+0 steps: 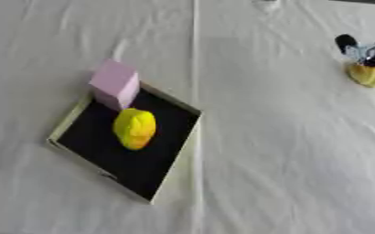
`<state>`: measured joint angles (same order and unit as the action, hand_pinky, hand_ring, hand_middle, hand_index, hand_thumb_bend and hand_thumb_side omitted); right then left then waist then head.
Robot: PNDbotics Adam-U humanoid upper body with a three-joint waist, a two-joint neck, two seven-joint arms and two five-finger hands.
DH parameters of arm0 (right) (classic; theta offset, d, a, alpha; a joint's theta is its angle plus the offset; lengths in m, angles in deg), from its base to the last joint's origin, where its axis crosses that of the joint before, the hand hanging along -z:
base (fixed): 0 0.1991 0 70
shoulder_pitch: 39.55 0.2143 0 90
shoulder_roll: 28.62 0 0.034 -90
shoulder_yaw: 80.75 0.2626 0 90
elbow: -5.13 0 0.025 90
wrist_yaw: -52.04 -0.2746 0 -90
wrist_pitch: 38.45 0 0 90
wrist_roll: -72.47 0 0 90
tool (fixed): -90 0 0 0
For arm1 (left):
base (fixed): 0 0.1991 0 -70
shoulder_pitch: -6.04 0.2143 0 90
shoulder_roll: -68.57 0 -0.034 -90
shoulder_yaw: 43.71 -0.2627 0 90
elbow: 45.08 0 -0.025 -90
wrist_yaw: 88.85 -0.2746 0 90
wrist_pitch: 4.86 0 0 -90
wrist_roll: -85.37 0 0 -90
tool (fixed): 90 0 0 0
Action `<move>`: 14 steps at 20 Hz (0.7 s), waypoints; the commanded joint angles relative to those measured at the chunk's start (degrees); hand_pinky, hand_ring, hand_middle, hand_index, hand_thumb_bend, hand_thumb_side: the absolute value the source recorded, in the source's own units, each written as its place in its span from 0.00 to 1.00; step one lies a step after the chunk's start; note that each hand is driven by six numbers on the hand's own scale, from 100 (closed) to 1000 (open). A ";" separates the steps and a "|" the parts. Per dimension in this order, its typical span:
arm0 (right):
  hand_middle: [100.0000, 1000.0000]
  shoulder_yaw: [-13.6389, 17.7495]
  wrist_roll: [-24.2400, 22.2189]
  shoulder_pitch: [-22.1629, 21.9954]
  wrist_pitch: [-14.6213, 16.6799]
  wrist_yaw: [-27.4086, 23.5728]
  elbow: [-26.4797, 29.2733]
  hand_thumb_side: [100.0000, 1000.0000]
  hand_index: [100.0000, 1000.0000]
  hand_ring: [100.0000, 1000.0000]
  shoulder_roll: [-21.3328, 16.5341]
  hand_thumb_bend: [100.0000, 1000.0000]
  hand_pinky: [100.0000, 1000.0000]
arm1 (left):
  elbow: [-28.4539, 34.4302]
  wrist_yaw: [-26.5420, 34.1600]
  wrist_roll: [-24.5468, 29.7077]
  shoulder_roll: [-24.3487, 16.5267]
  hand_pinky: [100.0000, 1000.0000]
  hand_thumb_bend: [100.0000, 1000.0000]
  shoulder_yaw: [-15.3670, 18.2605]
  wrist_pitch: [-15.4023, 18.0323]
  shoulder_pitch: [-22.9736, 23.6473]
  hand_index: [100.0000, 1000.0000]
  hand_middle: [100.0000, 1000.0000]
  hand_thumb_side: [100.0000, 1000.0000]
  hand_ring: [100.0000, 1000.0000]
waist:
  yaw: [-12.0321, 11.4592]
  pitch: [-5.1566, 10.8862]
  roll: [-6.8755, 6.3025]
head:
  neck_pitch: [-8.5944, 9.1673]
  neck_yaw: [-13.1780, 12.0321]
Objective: Pick up objects on the table and place them in the box.
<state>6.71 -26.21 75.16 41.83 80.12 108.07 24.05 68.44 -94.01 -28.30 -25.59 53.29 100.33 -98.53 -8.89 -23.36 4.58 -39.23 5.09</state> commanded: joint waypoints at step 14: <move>0.88 2.59 -7.29 0.41 5.80 0.70 -9.39 0.00 0.95 0.93 -5.16 0.40 0.92 | 1.07 -0.30 -0.23 -1.38 0.80 0.08 0.60 -0.03 -0.34 0.85 0.76 0.35 0.79 | 0.09 0.91 -0.89 | 1.39 2.36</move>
<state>8.37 -33.08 74.85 47.58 80.33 99.37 21.60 68.44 -94.40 -28.43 -25.61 53.41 100.26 -98.57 -8.86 -23.55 3.95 -38.66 7.05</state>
